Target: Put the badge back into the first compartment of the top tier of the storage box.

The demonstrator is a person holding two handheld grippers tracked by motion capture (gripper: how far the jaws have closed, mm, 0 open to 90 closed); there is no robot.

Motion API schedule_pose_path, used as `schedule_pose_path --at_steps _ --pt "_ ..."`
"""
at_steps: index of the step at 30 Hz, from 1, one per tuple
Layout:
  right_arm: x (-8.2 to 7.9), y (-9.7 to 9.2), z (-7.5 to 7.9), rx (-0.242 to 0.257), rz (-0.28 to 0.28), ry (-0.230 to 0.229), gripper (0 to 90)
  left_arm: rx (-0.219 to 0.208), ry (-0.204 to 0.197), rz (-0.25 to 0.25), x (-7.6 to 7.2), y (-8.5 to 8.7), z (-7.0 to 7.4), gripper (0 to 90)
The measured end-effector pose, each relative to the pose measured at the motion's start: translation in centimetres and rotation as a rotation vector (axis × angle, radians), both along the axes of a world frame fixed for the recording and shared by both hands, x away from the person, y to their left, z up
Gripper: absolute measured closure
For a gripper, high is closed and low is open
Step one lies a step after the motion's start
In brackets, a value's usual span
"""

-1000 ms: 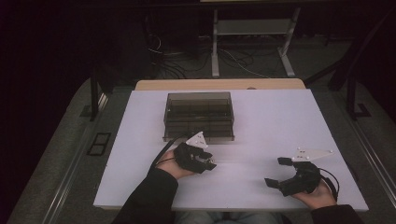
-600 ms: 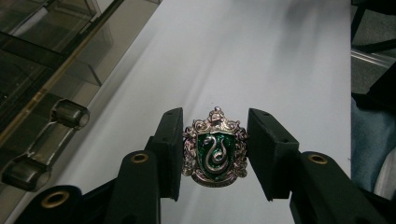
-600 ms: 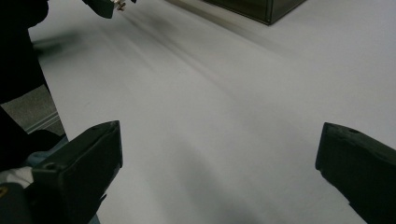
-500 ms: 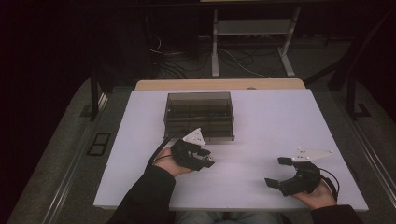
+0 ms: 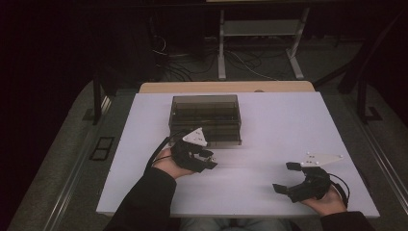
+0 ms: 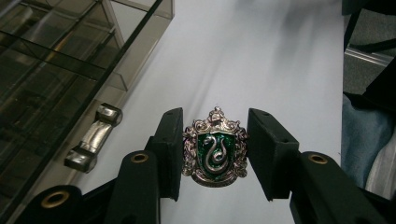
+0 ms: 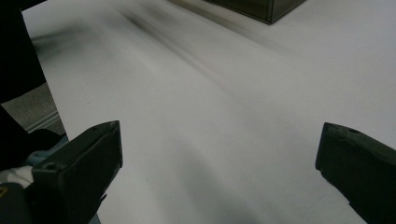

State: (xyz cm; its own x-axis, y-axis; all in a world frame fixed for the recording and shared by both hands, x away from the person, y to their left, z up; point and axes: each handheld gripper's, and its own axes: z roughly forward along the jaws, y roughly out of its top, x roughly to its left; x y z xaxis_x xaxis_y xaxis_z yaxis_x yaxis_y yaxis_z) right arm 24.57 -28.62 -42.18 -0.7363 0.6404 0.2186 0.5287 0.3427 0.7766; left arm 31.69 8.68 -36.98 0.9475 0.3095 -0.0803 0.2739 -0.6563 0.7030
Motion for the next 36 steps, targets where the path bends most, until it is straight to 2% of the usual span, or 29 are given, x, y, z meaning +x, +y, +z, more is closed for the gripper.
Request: schedule_pose_path --at_steps 36 --pt "0.0 0.1 -0.1 0.000 0.003 -0.001 0.3 -0.013 -0.045 0.024 0.6 2.4 2.9 57.0"
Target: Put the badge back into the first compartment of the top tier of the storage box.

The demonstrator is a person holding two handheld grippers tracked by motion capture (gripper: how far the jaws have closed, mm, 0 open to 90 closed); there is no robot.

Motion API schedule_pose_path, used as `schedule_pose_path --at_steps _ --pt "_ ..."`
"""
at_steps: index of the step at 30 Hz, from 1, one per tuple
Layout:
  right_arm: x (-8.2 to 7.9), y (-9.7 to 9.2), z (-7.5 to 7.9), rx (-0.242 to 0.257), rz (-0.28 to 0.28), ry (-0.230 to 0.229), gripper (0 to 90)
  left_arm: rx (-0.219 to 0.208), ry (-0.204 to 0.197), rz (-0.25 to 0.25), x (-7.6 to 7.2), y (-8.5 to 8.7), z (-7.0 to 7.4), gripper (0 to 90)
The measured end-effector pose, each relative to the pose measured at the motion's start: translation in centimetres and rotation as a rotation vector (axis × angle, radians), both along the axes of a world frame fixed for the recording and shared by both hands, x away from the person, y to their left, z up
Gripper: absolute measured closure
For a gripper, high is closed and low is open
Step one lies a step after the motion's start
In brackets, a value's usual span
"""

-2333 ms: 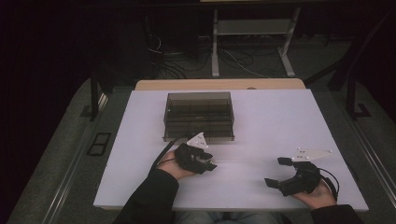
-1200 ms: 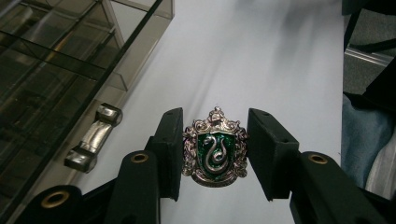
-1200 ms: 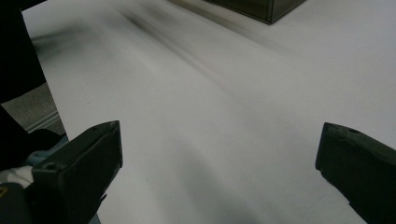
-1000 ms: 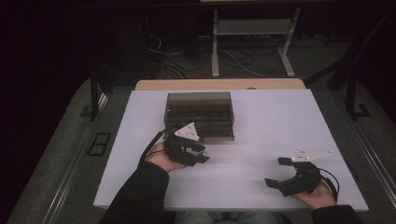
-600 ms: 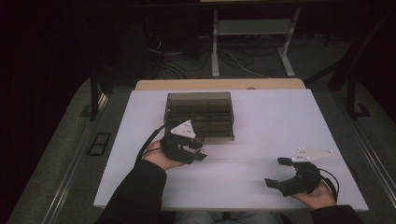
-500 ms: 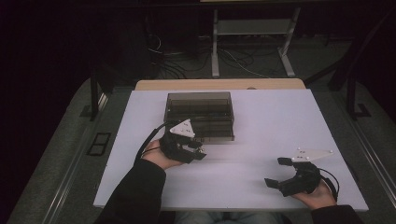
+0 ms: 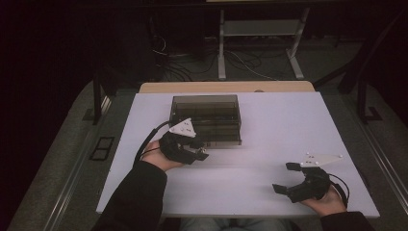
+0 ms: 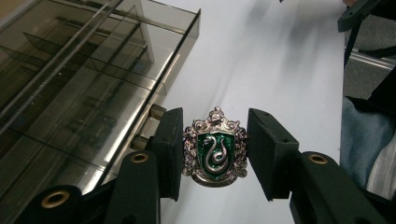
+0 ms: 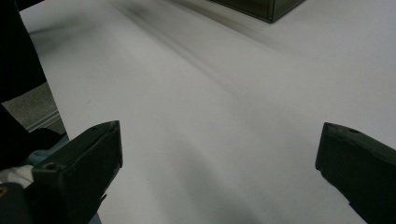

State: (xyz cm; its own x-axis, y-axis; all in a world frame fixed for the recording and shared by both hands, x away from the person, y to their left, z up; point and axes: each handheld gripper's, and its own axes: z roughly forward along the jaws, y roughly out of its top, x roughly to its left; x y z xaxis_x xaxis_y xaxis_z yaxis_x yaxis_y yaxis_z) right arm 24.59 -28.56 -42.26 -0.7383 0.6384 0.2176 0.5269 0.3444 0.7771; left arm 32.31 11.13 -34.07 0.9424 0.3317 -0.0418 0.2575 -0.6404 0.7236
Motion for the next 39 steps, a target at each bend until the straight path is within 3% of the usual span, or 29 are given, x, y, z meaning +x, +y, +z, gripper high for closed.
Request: schedule_pose_path --at_steps 26,39 --pt "-0.1 0.0 0.0 0.000 -0.002 0.010 0.3 -0.034 -0.010 0.056 1.1 2.7 2.0 57.0" --pt "-0.1 0.0 0.0 0.000 -0.001 0.015 0.4 -0.065 -0.014 0.117 2.1 4.5 2.4 57.0"
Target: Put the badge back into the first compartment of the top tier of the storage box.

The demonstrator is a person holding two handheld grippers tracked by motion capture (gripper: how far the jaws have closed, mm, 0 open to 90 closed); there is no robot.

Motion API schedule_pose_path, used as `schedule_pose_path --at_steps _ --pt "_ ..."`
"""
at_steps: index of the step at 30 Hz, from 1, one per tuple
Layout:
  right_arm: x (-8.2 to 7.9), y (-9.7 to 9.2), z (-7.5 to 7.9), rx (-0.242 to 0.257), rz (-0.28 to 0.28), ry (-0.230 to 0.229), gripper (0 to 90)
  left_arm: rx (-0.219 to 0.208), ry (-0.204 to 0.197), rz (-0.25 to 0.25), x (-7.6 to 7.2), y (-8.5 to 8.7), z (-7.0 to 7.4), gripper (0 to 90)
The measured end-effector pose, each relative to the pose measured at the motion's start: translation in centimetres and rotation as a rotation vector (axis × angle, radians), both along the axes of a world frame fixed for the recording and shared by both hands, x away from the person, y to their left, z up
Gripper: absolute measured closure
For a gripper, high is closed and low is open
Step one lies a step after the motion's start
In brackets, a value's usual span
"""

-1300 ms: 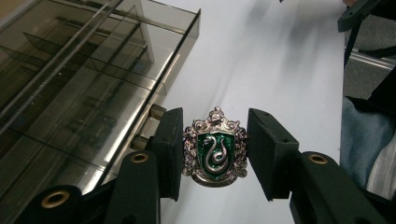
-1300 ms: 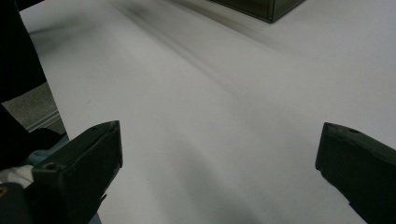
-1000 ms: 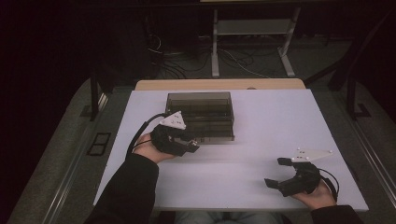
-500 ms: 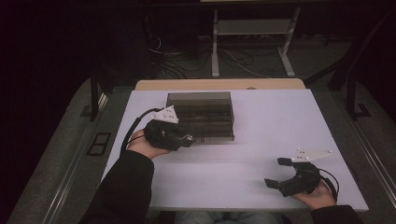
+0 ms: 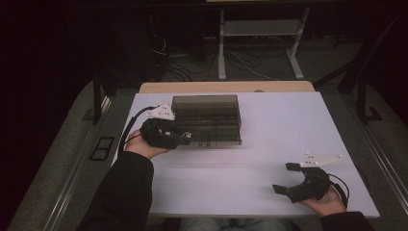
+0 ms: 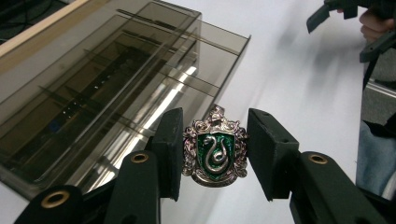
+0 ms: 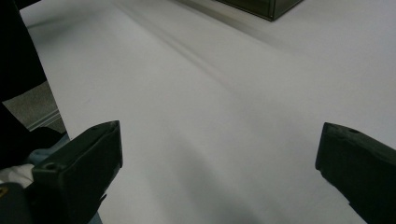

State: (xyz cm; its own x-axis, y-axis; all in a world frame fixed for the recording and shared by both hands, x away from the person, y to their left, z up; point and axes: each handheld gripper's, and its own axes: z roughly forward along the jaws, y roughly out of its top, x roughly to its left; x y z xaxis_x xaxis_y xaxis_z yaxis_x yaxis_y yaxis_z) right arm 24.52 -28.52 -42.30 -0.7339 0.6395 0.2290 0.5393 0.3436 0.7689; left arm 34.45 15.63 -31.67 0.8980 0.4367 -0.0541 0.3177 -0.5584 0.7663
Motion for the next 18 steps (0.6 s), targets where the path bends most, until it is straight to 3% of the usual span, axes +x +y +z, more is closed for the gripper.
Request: schedule_pose_path --at_steps 4,9,18 --pt "0.0 0.0 0.0 -0.002 0.001 -0.006 0.3 -0.037 0.004 0.037 0.5 0.9 -0.1 56.9" --pt "0.0 0.0 0.0 -0.002 0.002 -0.005 0.3 -0.050 0.011 0.075 1.0 1.7 -0.4 56.9" --pt "0.1 0.0 -0.1 -0.006 0.006 -0.003 0.3 -0.038 0.019 0.115 1.8 1.9 -1.2 56.9"
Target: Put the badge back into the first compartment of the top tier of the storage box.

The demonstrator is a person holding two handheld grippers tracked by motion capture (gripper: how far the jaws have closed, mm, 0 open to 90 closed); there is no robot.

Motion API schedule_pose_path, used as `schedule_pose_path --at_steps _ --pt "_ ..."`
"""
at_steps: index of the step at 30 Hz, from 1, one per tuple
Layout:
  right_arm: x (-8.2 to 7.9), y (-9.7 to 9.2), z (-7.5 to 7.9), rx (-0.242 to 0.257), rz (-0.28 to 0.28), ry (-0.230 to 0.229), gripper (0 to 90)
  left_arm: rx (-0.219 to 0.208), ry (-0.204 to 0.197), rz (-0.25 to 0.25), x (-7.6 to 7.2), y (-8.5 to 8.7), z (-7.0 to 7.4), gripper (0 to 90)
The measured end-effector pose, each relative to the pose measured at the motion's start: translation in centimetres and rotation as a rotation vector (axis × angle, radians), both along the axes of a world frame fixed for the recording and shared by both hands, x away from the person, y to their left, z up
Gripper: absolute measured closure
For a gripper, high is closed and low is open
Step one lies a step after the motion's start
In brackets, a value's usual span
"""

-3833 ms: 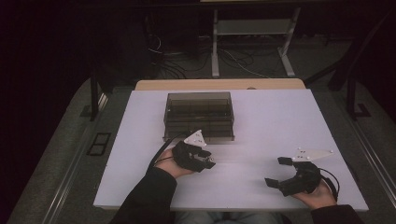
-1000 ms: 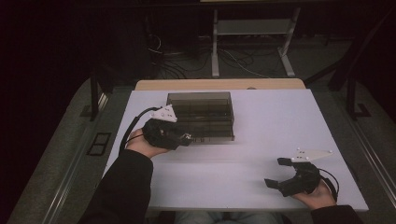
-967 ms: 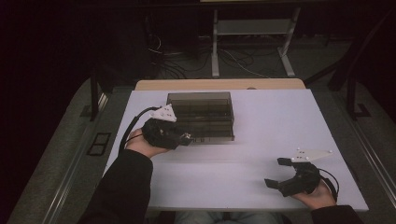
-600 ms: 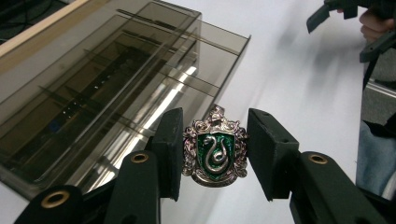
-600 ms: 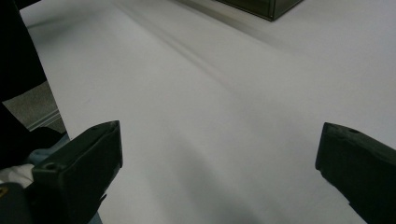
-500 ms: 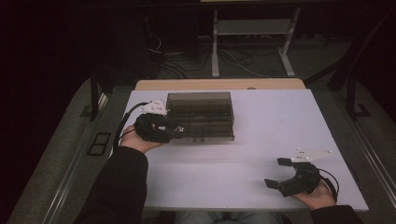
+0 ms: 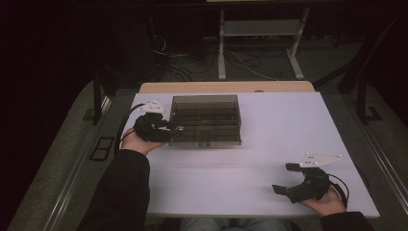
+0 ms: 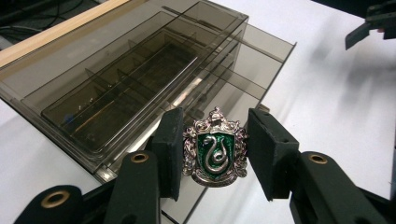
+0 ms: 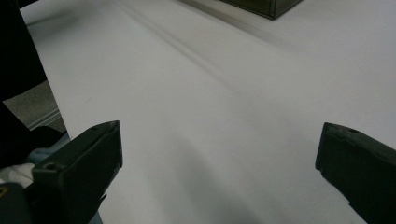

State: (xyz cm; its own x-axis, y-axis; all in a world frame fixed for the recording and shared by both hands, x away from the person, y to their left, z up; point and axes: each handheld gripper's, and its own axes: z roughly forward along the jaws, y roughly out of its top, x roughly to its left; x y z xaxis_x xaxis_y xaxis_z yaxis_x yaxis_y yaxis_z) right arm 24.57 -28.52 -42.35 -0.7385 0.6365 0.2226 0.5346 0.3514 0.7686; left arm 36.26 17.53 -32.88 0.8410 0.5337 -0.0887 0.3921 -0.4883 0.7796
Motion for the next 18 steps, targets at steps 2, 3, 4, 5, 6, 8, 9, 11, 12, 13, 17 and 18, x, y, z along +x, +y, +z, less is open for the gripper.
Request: schedule_pose_path --at_steps 2,3,4,5,6,8,9,11,12,13,17,18 --pt "0.0 0.0 0.0 0.003 -0.003 0.004 0.4 0.004 0.002 0.001 0.2 0.0 -0.2 56.9" --pt "0.0 0.0 0.0 0.003 -0.003 0.004 0.4 0.000 0.004 0.003 0.2 0.0 -0.3 56.9" --pt "0.0 0.0 0.0 0.003 -0.003 0.004 0.4 0.002 0.005 0.004 0.3 0.0 -0.4 56.9" --pt "0.0 0.0 0.0 -0.001 0.001 -0.001 0.4 0.004 0.005 0.007 0.4 -0.1 -0.5 56.9" --pt "0.0 0.0 0.0 -0.001 0.002 0.000 0.4 0.007 0.007 0.010 0.4 -0.1 -0.6 56.9" --pt "0.0 0.1 0.0 -0.001 0.003 0.004 0.3 0.014 0.008 0.013 0.5 -0.1 -0.9 56.9" --pt "0.0 0.1 -0.1 -0.002 0.004 0.004 0.4 0.013 0.009 0.015 0.6 -0.1 -1.0 56.9" --pt "0.0 0.1 -0.1 -0.003 0.005 0.007 0.3 0.010 0.011 0.021 0.7 -0.1 -1.3 56.9" --pt "0.0 0.1 -0.1 -0.003 0.005 0.006 0.4 0.009 0.015 0.022 0.8 -0.1 -1.4 56.9" --pt "0.0 0.1 -0.1 -0.003 0.006 0.007 0.4 0.010 0.016 0.026 0.9 -0.1 -1.5 56.9" --pt "0.0 0.1 -0.1 -0.004 0.005 0.006 0.4 0.005 0.015 0.041 1.2 -0.1 -1.9 56.9" --pt "0.0 0.1 -0.1 -0.004 0.005 0.006 0.4 0.005 0.017 0.045 1.3 -0.1 -1.9 56.9"
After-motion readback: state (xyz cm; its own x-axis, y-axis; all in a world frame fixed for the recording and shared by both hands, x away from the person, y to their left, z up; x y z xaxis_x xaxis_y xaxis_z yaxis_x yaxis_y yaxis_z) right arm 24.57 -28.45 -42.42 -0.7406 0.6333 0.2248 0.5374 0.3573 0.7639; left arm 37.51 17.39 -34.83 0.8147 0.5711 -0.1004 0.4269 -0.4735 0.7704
